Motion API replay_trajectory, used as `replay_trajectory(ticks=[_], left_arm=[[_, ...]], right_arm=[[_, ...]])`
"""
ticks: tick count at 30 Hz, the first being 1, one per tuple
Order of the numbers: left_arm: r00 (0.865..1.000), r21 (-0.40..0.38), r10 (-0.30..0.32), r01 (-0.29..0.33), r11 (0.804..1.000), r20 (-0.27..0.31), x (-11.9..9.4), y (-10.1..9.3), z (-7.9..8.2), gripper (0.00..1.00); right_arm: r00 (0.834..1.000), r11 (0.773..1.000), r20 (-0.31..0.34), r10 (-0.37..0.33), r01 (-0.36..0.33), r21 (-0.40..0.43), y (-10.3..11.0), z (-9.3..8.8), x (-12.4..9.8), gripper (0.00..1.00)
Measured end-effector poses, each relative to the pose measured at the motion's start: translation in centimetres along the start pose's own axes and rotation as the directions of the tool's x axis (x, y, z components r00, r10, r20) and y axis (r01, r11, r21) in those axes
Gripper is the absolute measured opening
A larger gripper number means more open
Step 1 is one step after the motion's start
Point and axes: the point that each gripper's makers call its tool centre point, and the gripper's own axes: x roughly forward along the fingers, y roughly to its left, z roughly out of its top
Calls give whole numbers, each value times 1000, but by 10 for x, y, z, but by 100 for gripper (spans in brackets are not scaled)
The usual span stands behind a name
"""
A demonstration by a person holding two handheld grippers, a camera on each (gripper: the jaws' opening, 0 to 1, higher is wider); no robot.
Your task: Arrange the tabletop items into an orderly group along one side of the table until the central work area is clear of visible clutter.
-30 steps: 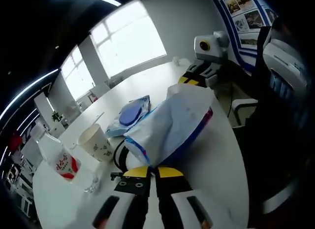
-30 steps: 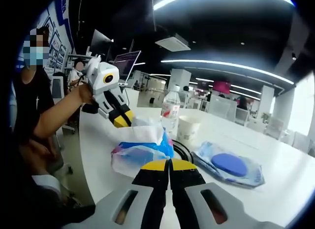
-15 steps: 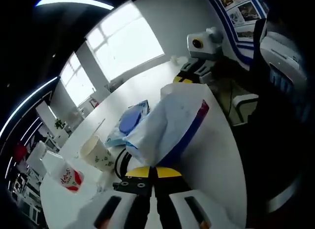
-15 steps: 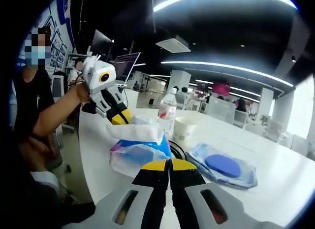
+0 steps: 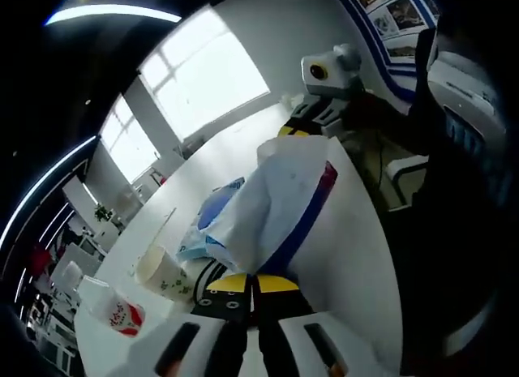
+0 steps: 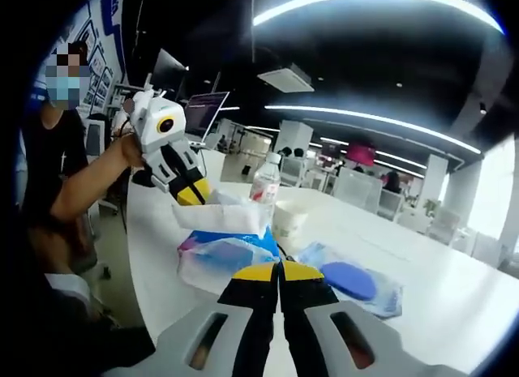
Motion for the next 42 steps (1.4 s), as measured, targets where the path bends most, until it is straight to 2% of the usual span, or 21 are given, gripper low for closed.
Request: replay_trajectory(ticks=[15, 31, 36, 42], left_arm=[[999, 35, 31, -31, 999, 17, 11, 4, 32, 0], [998, 90, 67, -69, 994, 20, 27, -3, 61, 0], [997, 99, 62, -65, 993, 36, 31, -6, 74, 0], [998, 102, 53, -57, 993, 44, 38, -9, 80, 0]], right_arm=[[1000, 999, 22, -19, 20, -37, -32, 8, -15, 0], [999, 997, 18, -36, 37, -68, -65, 1, -22, 0], [999, 996, 20, -47, 48, -72, -77, 0, -26, 0], [998, 996, 21, -55, 56, -74, -86, -1, -30, 0]])
